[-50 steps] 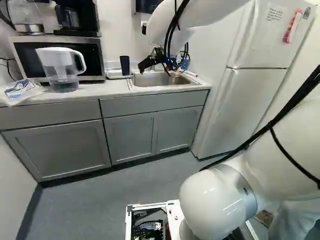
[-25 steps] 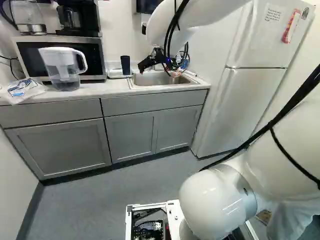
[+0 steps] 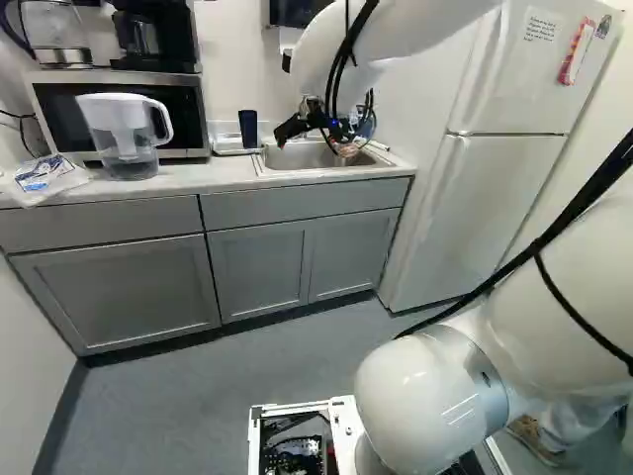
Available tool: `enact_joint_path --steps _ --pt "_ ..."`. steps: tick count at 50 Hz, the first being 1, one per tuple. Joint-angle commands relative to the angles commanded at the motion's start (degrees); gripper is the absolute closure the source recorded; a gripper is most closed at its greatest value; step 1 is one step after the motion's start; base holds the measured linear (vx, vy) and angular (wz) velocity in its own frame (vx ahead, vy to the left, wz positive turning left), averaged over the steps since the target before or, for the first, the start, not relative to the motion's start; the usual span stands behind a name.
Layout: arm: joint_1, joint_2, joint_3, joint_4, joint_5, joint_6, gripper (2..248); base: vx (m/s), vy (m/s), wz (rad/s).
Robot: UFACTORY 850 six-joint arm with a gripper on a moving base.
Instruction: Rinse the cup and place it in the tray
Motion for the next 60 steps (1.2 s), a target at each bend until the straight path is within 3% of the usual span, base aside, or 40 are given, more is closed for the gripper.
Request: enact_joint_path --steps 30,60 --pt "-1.72 0.34 5.95 0.13 8.22 0.15 3 0.000 0.000 0.000" --pt "-4.67 0.91 16.15 0.34 22.32 0.41 3 0.000 0.000 0.000"
